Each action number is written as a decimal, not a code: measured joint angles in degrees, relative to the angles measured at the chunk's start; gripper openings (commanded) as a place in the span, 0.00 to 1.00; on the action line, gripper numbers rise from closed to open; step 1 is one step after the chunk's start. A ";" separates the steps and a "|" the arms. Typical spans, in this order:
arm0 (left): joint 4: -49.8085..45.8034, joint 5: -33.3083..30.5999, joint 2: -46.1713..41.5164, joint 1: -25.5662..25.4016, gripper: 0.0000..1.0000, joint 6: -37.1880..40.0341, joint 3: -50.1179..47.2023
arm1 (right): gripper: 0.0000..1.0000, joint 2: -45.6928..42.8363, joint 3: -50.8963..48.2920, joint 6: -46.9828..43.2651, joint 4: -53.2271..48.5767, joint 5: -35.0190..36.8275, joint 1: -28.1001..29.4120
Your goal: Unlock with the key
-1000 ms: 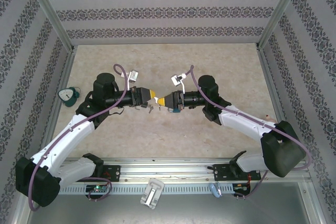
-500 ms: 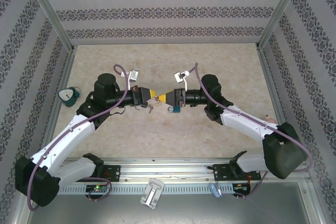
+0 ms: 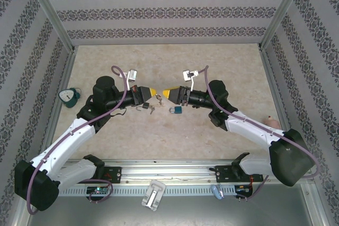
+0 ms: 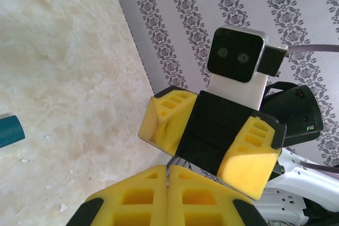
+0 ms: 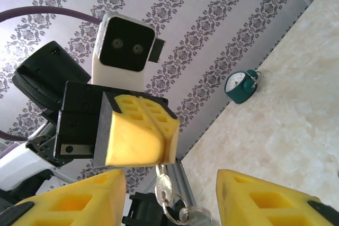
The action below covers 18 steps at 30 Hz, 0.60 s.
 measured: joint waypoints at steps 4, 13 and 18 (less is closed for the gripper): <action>0.76 -0.02 -0.07 0.00 0.00 -0.26 -0.33 | 0.41 1.18 0.04 0.79 0.96 0.09 1.11; 1.03 -0.24 -0.26 0.00 0.00 -0.90 -0.98 | 0.40 2.19 0.15 1.03 1.55 -0.42 2.23; 1.79 -0.37 -0.28 0.00 0.00 -1.42 -1.62 | 0.32 3.08 0.42 1.27 2.19 -0.83 2.84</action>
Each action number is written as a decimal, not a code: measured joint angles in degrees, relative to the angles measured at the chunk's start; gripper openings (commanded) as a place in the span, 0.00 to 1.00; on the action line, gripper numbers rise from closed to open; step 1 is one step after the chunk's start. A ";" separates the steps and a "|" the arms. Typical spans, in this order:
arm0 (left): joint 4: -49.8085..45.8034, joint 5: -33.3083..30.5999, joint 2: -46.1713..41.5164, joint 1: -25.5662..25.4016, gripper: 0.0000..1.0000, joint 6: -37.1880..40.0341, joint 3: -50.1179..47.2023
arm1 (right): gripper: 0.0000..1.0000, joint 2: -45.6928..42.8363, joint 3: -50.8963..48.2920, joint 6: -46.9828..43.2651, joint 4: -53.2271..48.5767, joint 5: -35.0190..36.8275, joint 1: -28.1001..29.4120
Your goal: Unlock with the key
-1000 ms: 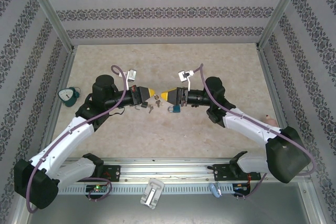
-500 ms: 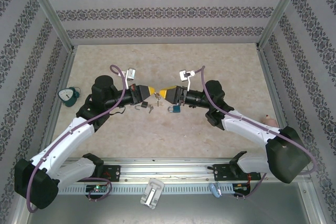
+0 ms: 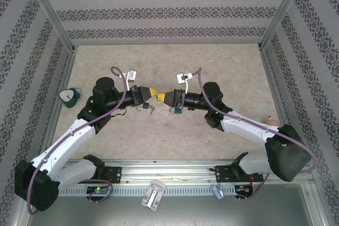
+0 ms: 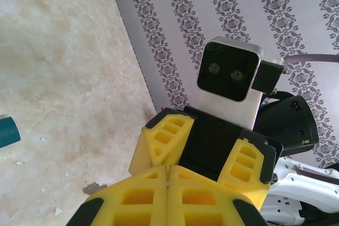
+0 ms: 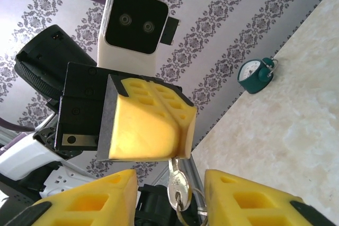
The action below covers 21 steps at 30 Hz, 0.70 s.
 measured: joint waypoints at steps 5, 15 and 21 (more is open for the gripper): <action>0.02 -0.07 0.00 0.00 0.00 -0.09 -0.20 | 0.27 0.83 0.00 0.26 0.74 -0.35 0.02; 0.68 -0.79 -0.85 0.00 0.00 -0.33 -0.22 | 0.25 1.14 0.00 0.68 1.53 -0.42 0.02; 1.57 -1.11 -0.85 0.00 0.00 -0.79 -0.26 | 0.11 1.14 0.00 1.20 1.81 -0.63 0.02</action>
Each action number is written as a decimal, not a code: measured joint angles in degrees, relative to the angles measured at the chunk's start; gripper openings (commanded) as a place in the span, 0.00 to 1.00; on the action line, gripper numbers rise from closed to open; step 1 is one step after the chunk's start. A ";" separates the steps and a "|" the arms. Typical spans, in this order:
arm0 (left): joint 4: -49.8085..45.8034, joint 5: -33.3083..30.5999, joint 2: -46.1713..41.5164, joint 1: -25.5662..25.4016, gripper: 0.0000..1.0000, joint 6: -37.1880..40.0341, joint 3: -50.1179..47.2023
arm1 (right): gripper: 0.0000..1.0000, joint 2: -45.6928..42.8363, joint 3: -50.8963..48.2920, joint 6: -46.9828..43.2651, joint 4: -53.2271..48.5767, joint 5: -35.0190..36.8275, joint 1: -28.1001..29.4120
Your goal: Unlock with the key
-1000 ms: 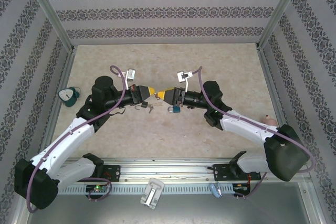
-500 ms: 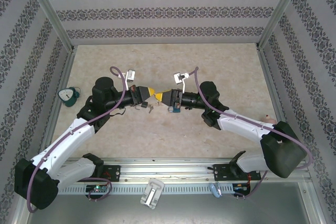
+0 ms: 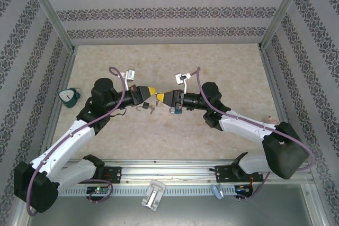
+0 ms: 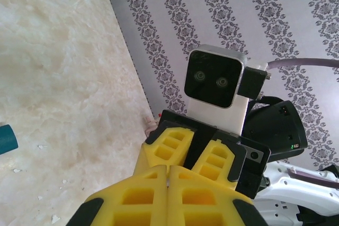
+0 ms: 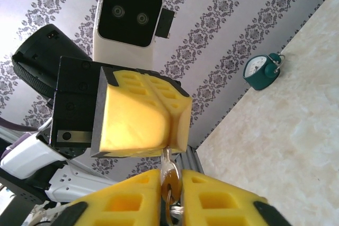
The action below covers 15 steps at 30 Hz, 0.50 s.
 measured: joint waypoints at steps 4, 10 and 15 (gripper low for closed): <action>0.15 -0.31 -0.15 0.00 0.00 -0.24 -0.11 | 0.00 0.24 0.00 0.33 0.55 -0.22 0.00; 1.01 -0.46 -0.44 0.00 0.00 -0.44 -0.74 | 0.00 0.24 0.00 0.48 0.59 -0.28 -0.02; 1.01 -0.94 -0.76 -0.02 0.44 -0.57 -0.96 | 0.00 0.20 0.00 0.42 0.57 -0.37 -0.07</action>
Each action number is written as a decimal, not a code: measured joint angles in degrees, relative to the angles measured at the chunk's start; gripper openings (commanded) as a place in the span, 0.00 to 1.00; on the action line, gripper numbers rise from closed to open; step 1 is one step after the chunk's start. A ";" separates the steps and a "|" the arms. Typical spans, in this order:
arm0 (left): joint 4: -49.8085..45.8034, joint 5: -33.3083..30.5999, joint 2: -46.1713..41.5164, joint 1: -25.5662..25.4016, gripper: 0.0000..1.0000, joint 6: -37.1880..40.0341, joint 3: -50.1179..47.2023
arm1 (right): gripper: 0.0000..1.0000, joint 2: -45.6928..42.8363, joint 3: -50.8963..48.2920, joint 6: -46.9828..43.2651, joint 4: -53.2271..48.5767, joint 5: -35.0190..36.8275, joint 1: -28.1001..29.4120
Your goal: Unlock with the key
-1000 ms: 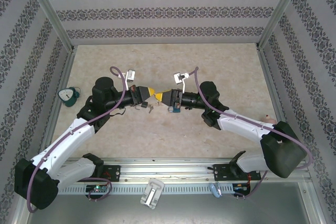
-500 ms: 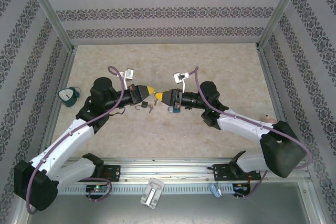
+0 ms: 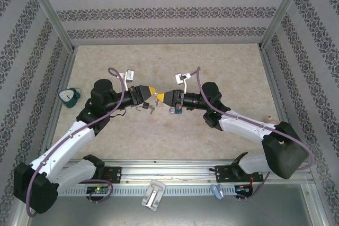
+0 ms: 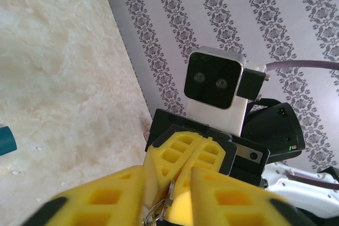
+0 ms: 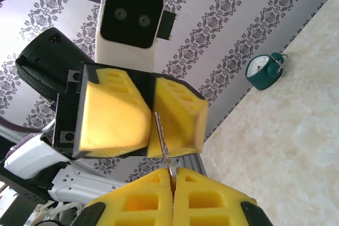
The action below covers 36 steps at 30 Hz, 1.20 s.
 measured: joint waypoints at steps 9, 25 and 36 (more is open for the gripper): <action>-6.64 -5.70 -0.72 0.02 0.66 2.49 0.26 | 0.00 -4.90 -2.89 -1.29 -3.26 0.96 -5.09; -14.53 -11.19 19.56 -3.54 0.72 5.14 9.77 | 0.00 -24.70 -12.72 -8.68 -26.58 9.70 -18.16; -28.89 -17.92 45.72 -10.29 0.62 10.51 34.86 | 0.00 -36.94 -17.29 -12.68 -42.47 15.28 -26.64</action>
